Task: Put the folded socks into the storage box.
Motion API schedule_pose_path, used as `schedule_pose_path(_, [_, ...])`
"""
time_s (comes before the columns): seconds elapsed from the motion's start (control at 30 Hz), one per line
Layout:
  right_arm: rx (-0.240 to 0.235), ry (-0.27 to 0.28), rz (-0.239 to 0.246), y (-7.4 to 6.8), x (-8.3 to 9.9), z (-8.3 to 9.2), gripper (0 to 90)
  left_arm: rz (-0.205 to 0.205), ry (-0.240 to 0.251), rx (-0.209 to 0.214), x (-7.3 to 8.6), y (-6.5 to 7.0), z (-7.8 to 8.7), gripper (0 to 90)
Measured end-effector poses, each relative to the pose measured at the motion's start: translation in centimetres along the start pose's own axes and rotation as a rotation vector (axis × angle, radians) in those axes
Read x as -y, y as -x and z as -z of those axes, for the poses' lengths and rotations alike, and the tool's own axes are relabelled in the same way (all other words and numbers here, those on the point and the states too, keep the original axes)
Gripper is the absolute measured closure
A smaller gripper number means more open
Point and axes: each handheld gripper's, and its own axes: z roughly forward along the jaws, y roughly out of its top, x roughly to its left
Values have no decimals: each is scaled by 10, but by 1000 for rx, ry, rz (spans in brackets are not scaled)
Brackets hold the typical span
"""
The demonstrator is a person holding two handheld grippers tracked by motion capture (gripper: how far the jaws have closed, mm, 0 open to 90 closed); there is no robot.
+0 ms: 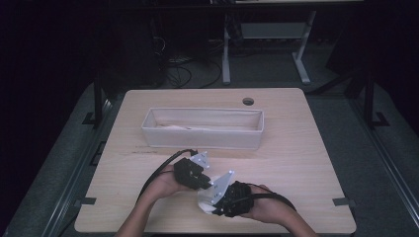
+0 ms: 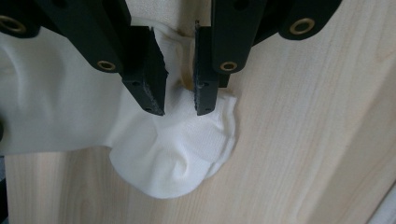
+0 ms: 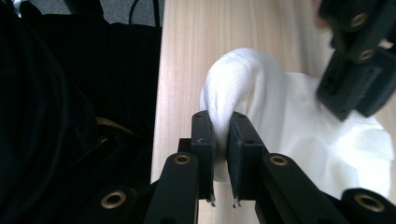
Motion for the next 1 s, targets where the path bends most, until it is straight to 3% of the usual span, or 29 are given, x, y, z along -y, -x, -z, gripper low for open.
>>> schedule_pose_path(1.0, [83,1,-42,20,3,12,814,-1,-30,16,1,-1,-4,738])
